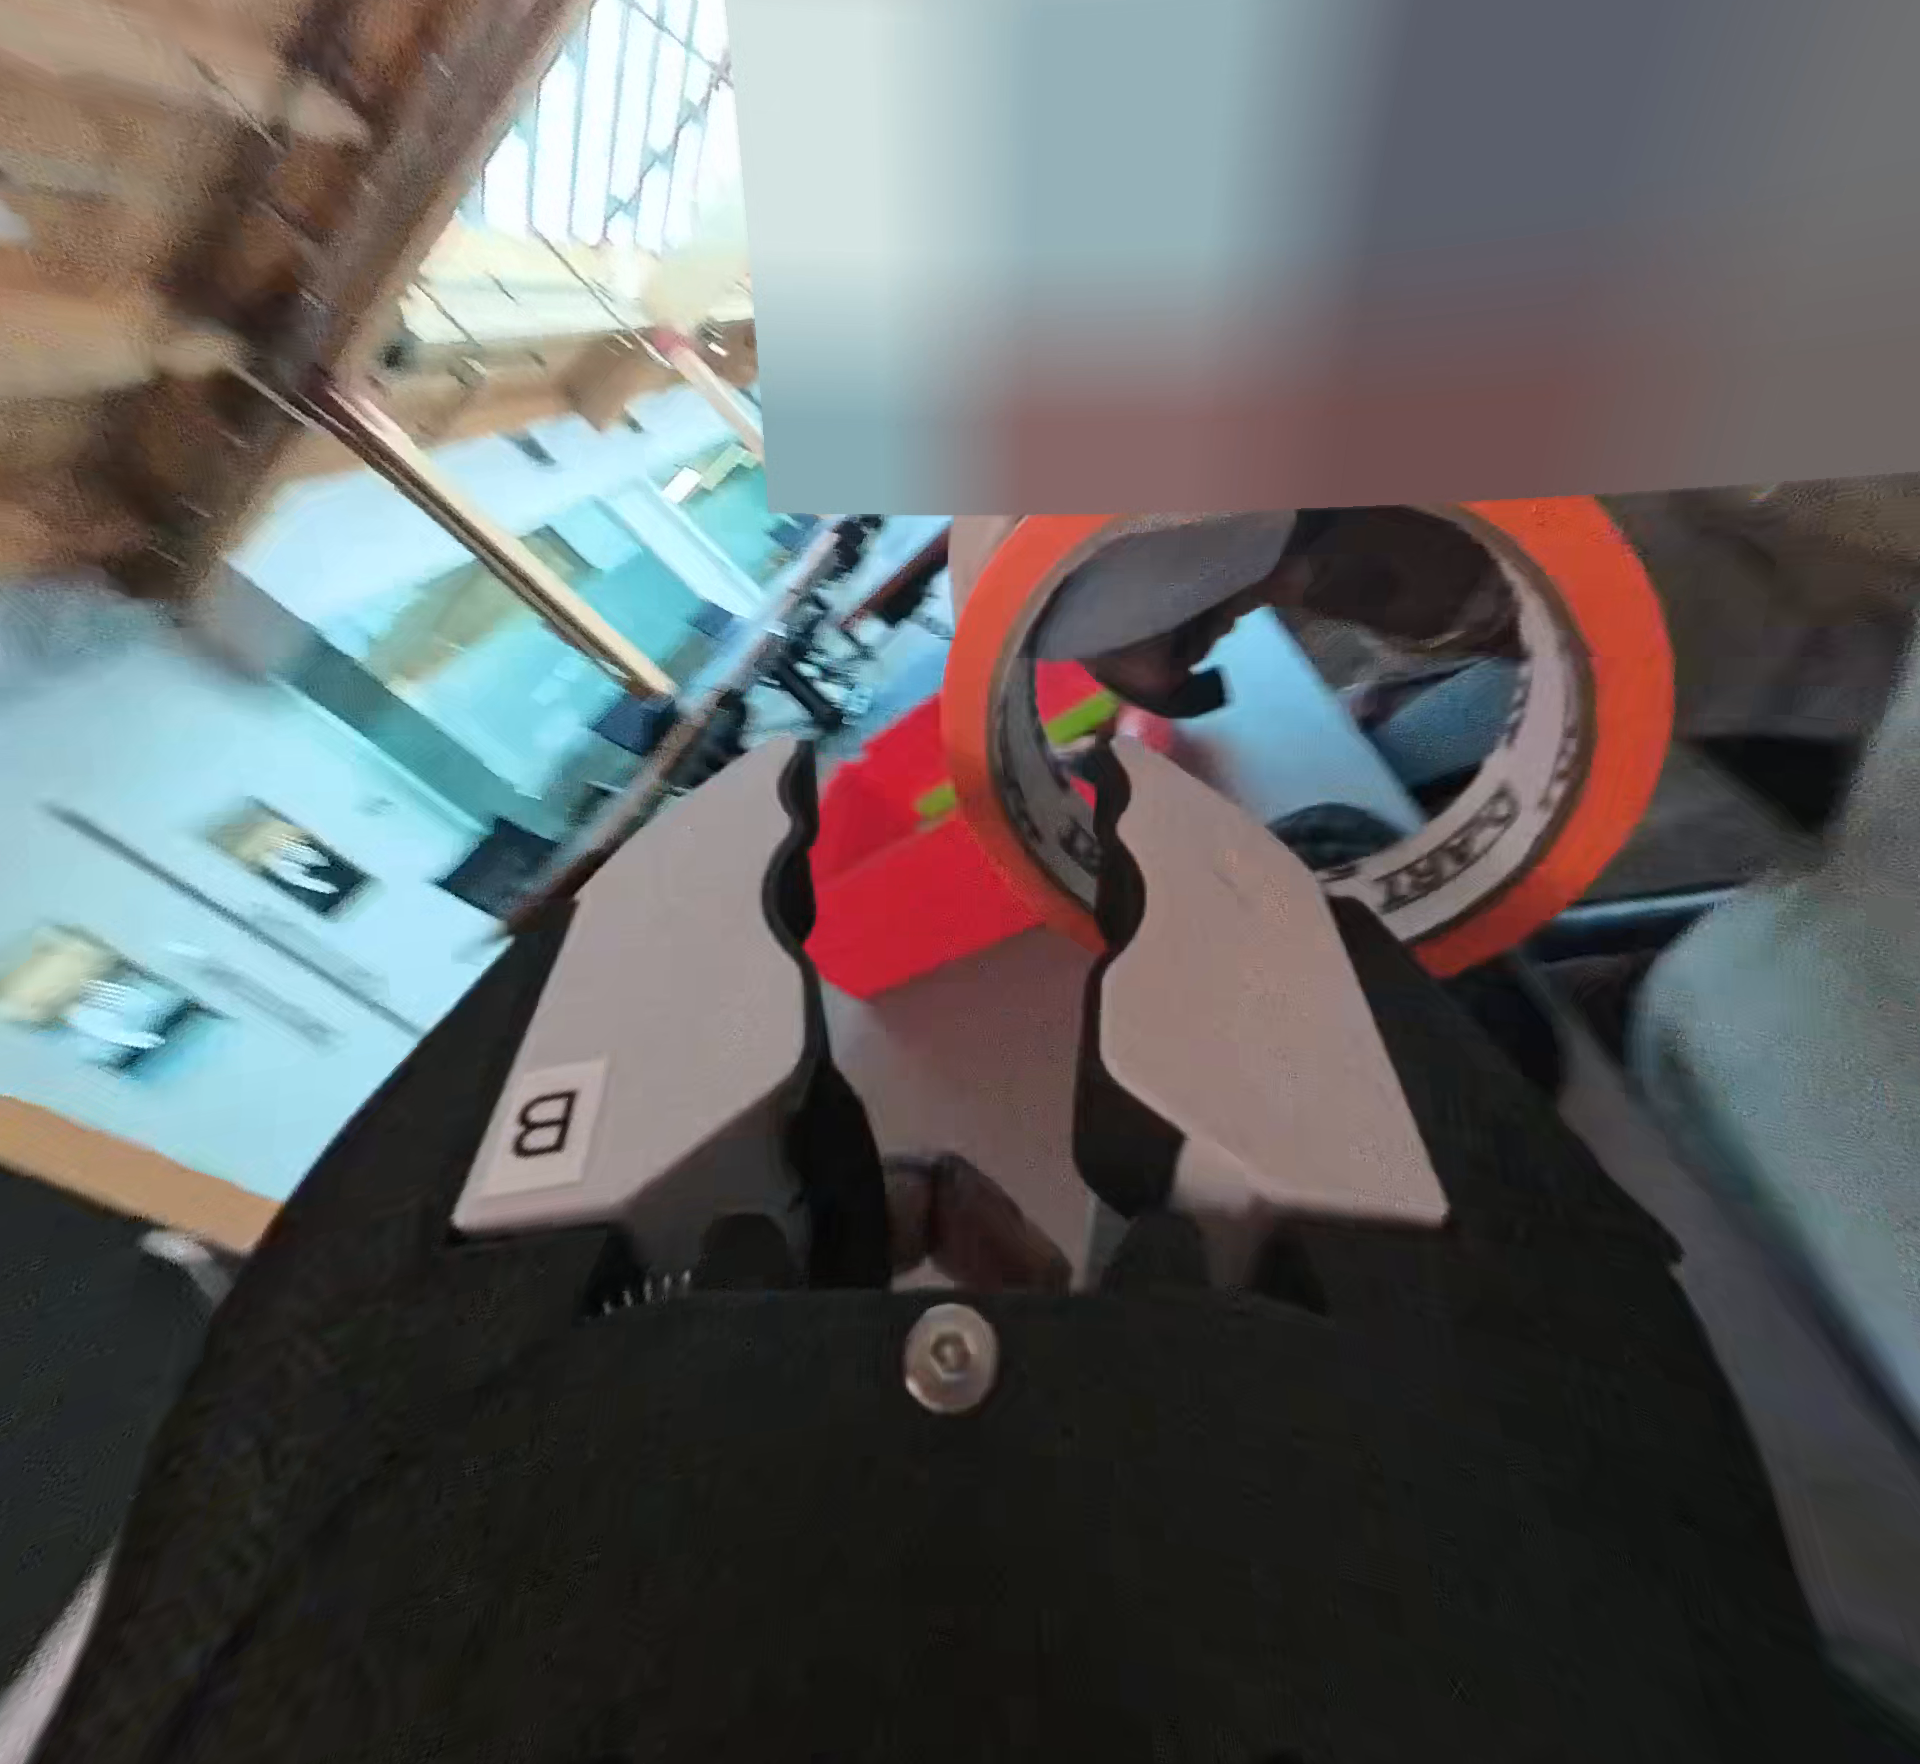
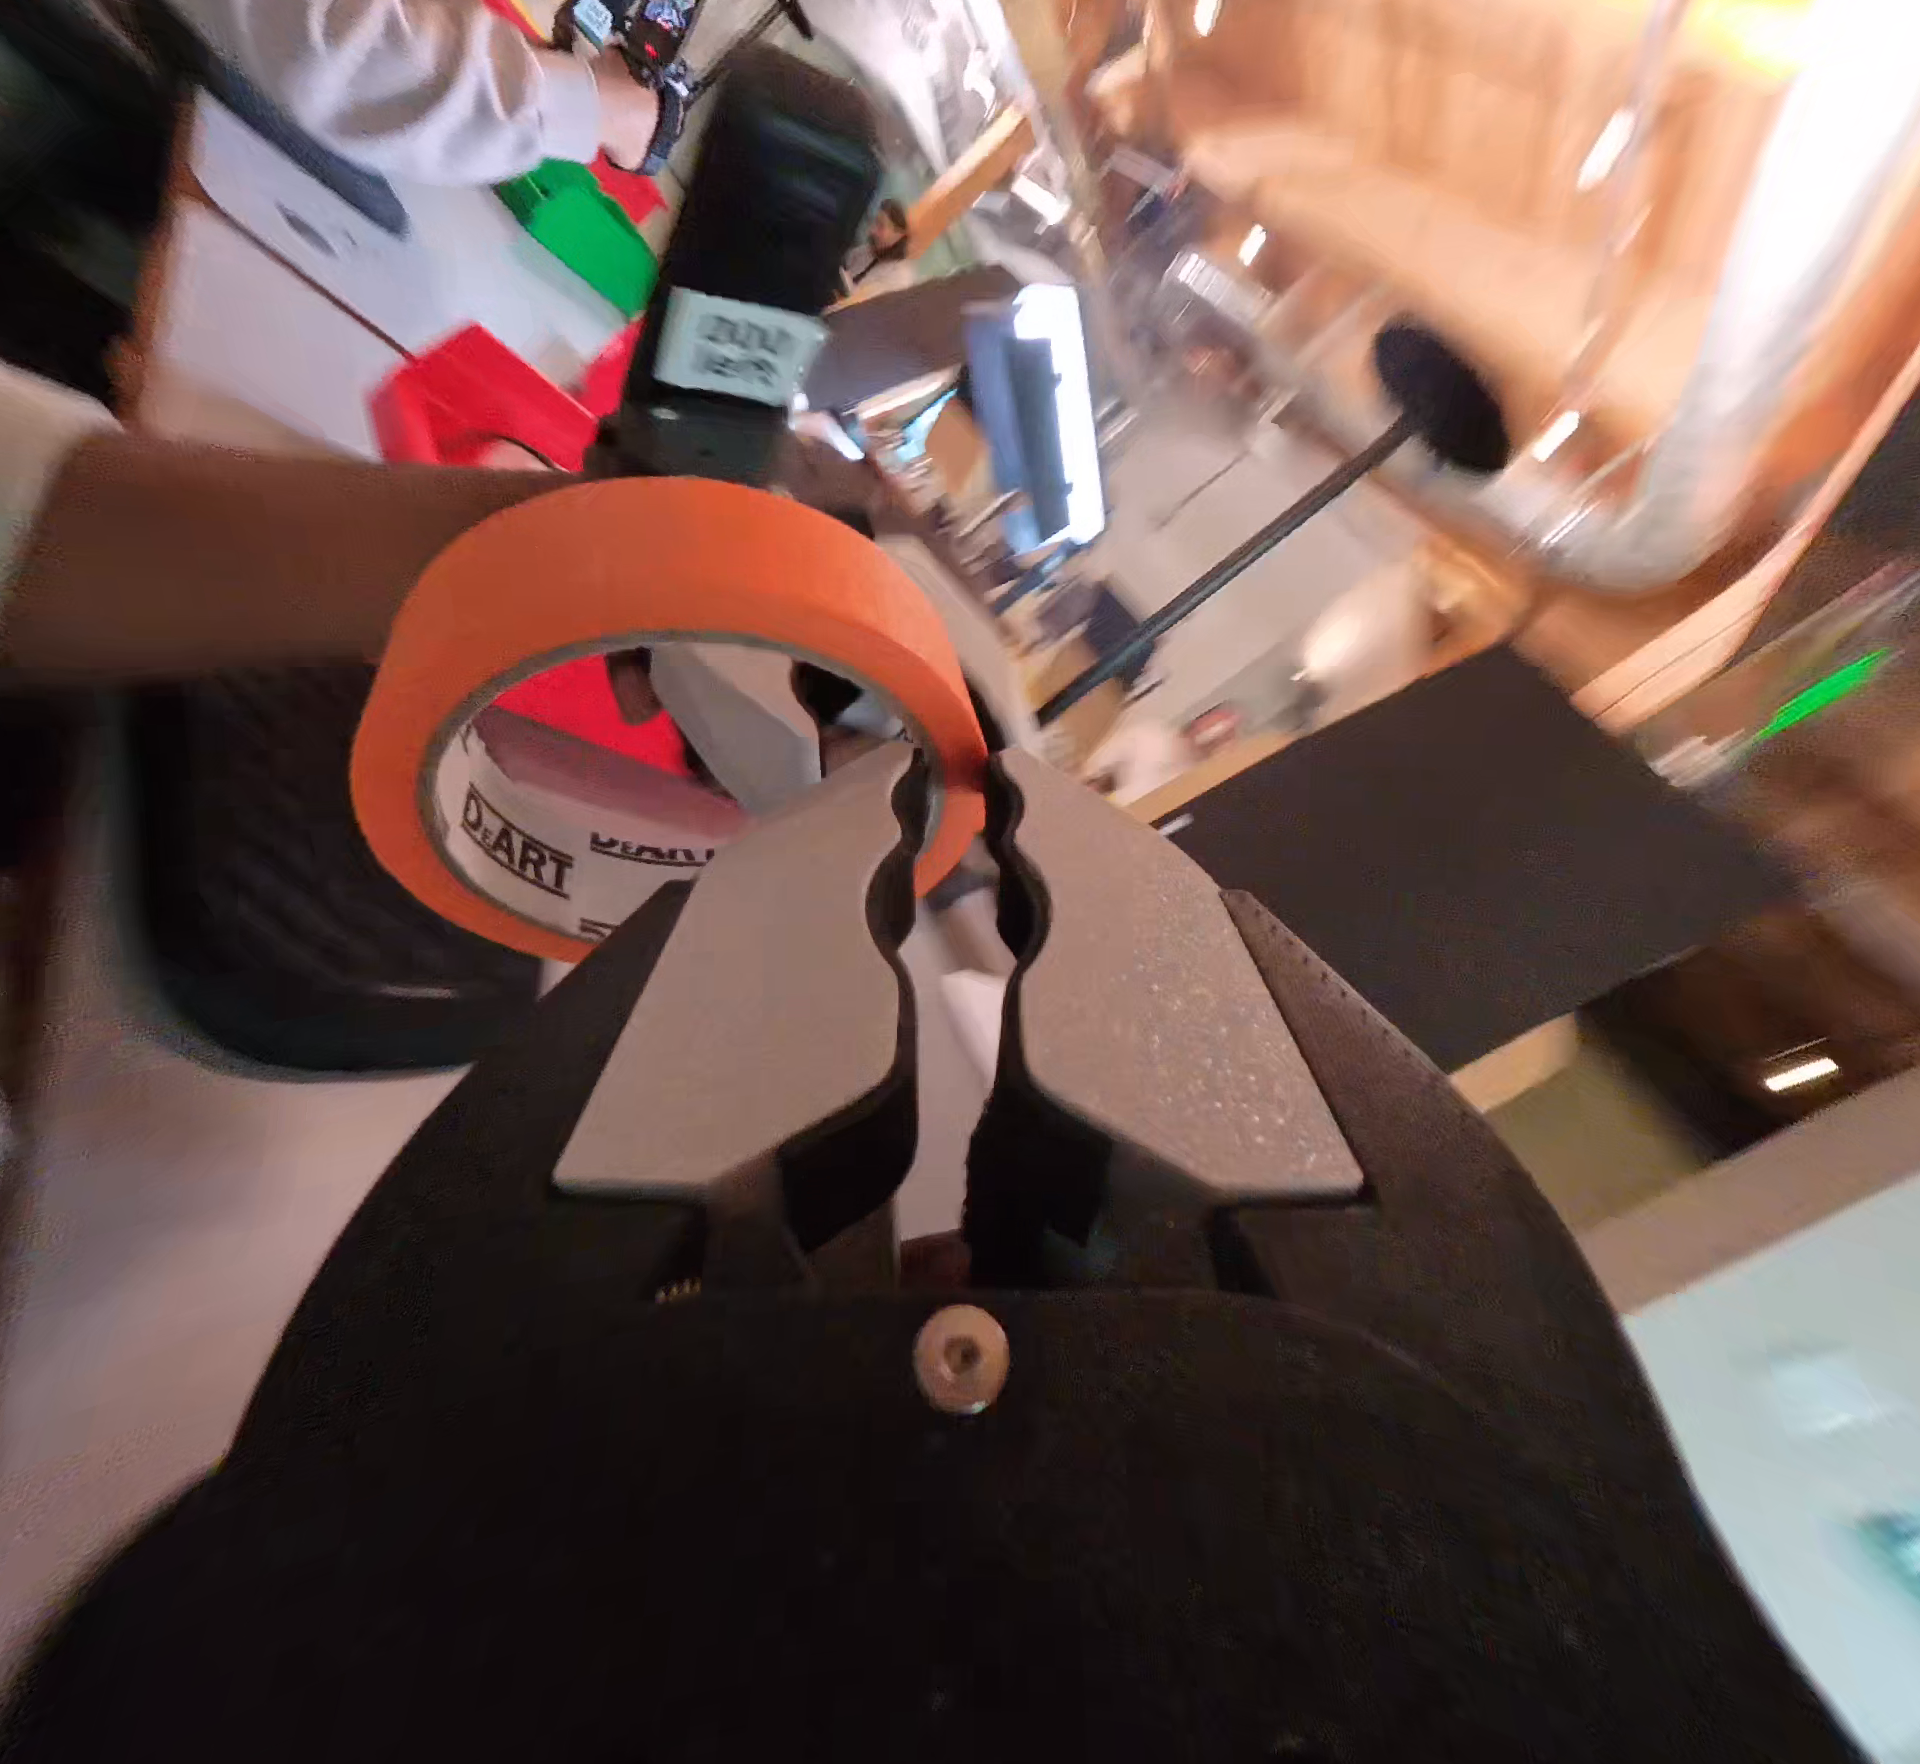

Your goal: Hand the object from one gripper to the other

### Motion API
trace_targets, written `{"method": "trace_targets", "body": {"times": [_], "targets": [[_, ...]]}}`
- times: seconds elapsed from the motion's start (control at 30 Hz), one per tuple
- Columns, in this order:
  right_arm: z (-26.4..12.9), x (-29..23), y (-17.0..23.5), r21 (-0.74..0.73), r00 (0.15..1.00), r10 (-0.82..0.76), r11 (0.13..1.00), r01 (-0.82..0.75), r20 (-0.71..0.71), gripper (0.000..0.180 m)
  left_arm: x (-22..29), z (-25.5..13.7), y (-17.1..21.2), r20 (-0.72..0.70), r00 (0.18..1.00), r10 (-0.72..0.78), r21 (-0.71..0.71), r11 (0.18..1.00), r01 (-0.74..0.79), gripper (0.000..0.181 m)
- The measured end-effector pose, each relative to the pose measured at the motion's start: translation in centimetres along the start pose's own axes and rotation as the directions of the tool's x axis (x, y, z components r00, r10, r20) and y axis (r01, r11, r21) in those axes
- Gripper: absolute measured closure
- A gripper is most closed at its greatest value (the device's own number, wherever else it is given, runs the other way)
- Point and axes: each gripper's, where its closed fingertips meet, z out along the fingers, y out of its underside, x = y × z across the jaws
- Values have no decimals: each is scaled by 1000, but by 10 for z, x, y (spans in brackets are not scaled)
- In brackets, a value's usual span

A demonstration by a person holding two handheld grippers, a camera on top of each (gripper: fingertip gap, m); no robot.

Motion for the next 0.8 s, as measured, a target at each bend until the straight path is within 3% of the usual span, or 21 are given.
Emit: {"method": "trace_targets", "body": {"times": [0.07, 0.2, 0.3, 0.37, 0.43, 0.5, 0.53, 0.6, 0.63, 0.67, 0.73, 0.8], "targets": [[3, -5, 15, -98, 957, 272, 960, -262, 105, 169, -3, -4, -13, 133, 942, 309, -6, 950, -311, 129], [4, -21, 33, -279, 711, 668, 742, -610, 221, 170, 16, -1, -35, 122, 894, 431, 42, 898, -439, 140], [3, -29, 39, -351, 604, 756, 653, -671, 251, 170, 19, -1, -37, 106, 892, 440, 46, 894, -447, 156], [4, -30, 41, -360, 587, 771, 636, -683, 247, 170, 20, 0, -34, 79, 902, 424, 36, 903, -427, 167], [4, -27, 42, -335, 620, 745, 666, -666, 247, 170, 16, 0, -34, 66, 936, 346, 40, 936, -349, 167], [5, -17, 37, -235, 725, 645, 763, -602, 240, 163, 5, -2, -28, 75, 970, 231, 6, 973, -232, 169], [5, -8, 31, -152, 812, 544, 839, -522, 213, 147, 0, -3, -24, 67, 986, 150, -4, 989, -150, 169], [0, 6, 18, -8, 964, 247, 969, -248, 98, 137, -6, -3, -17, 35, 999, -26, -4, 1000, 26, 169], [-4, 9, 10, 44, 997, 76, 996, -78, 28, 136, -5, -2, -11, -4, 993, -120, -17, 993, 120, 169], [-9, 9, -1, 88, 994, -99, 991, 102, -45, 137, -4, -1, -7, -39, 975, -220, -30, 975, 219, 169], [-16, 1, -19, 123, 903, -393, 901, 416, -176, 141, -2, 2, -1, -109, 917, -385, -44, 923, 382, 169], [-13, -6, -20, 63, 816, -540, 825, 562, -206, 146, -1, 6, 4, -150, 855, -496, -49, 868, 495, 169]]}}
